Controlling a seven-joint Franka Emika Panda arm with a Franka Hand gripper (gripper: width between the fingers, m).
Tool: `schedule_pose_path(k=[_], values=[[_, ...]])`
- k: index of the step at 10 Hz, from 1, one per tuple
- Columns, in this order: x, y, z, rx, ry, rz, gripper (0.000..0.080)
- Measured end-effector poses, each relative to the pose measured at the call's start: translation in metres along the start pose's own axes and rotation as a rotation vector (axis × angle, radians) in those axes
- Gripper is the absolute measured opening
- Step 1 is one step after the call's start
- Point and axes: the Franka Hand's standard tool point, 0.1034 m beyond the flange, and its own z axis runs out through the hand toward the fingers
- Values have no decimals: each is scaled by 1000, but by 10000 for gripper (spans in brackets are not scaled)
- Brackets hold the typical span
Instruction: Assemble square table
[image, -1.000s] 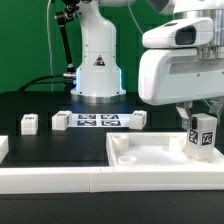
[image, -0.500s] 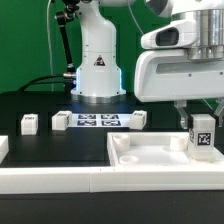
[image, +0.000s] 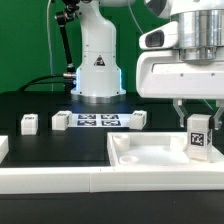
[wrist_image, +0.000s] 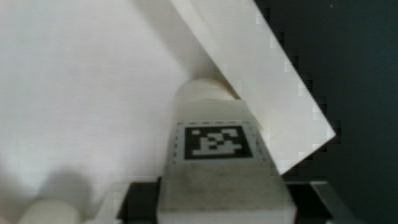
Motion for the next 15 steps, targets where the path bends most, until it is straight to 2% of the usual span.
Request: schedule_pose_path(k=[4,7,8,9,10,11,15], values=[[0,1,0,6,-10,294,290],[1,1,0,9,-10,302,290],[3,1,-1,10,-10,214,472],[1,0,-1,6,-14,168,591],[2,0,0,6,-13,53,591],[2,-1,0,7,-13,-51,637],[2,-2,1,10,-10,-347,649]])
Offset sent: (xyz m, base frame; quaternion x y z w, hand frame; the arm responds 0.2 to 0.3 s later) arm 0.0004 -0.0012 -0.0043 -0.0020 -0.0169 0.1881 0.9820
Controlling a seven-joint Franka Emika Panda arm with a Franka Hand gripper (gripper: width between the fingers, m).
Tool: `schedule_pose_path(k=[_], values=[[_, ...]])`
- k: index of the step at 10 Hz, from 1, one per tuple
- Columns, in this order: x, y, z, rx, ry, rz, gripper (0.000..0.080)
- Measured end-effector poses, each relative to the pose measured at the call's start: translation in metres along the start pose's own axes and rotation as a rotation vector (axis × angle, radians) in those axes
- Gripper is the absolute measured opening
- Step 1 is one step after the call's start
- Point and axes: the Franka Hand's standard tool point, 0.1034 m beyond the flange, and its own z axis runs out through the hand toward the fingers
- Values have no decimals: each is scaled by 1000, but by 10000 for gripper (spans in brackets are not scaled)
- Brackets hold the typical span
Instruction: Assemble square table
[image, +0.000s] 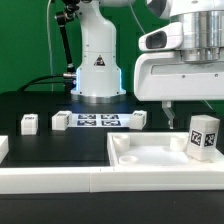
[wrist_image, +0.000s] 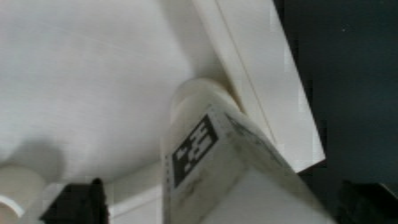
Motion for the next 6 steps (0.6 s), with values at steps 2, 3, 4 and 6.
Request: schedule_pose_path(k=[2,3,4,6], values=[[-1,0,0,-12,-3,-171,649],[0,-2,-1,-20,0,-265,649],[0,-3,-2,-18,2,-296,649],[1,-5,-3,-38,9,-489,649]])
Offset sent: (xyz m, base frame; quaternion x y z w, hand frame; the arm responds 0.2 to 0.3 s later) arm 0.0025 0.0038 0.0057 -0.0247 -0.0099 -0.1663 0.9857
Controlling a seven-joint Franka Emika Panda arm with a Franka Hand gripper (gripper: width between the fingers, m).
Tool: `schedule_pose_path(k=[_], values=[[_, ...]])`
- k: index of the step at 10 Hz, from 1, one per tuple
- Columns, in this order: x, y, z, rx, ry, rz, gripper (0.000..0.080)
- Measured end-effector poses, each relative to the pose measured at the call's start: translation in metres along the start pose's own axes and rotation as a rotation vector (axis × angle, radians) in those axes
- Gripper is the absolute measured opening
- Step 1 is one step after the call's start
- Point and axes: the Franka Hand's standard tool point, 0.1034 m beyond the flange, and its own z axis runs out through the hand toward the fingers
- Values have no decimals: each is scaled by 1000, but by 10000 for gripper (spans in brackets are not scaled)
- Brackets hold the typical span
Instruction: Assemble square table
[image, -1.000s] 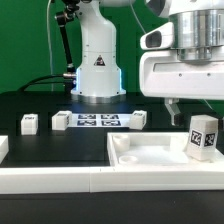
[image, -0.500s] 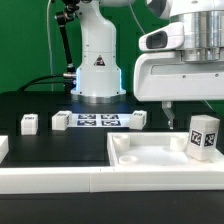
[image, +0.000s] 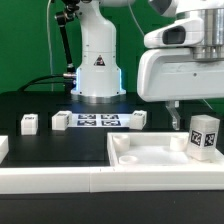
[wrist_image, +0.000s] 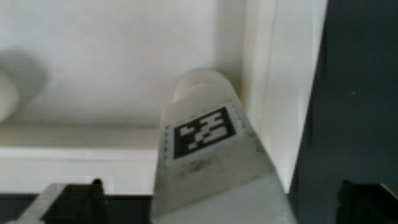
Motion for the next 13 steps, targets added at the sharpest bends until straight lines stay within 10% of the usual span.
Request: schedule_pose_path(k=[4,6,8,13], values=[[0,3,0,-15,-2,-282,649],[0,3,1,-15,-2,-266,382],[0,3,1,-15,-3,-246,289],[-1,3,2,4,12,121,289]])
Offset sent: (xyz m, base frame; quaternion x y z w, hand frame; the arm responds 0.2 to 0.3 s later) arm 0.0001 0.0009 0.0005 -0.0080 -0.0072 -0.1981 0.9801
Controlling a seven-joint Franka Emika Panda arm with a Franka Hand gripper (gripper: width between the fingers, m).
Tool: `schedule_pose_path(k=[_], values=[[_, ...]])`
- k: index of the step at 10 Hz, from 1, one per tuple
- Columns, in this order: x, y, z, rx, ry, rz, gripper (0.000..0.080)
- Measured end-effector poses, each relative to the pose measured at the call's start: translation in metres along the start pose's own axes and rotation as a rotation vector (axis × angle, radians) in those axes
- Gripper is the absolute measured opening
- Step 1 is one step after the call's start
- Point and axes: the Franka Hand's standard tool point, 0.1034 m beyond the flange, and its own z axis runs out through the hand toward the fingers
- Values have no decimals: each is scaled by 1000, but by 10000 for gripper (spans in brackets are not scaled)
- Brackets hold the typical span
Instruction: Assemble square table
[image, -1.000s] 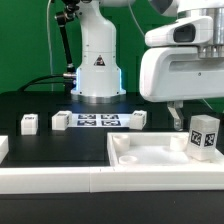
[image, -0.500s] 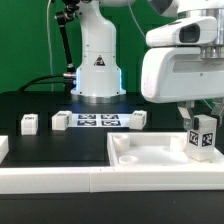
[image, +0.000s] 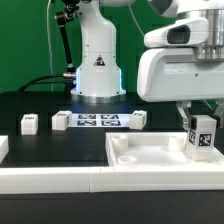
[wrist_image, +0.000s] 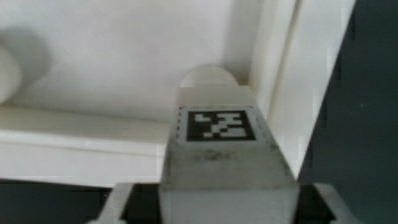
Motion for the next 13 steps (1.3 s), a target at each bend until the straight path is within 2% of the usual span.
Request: schedule_pose_path(k=[4,8,11,13], values=[[-2,2,1,16,29,421,290],[-5,1,1,-1,34,871,290],[-6,1,1,1,31,1086,290],[-6,2,1,10,24,1111,290]])
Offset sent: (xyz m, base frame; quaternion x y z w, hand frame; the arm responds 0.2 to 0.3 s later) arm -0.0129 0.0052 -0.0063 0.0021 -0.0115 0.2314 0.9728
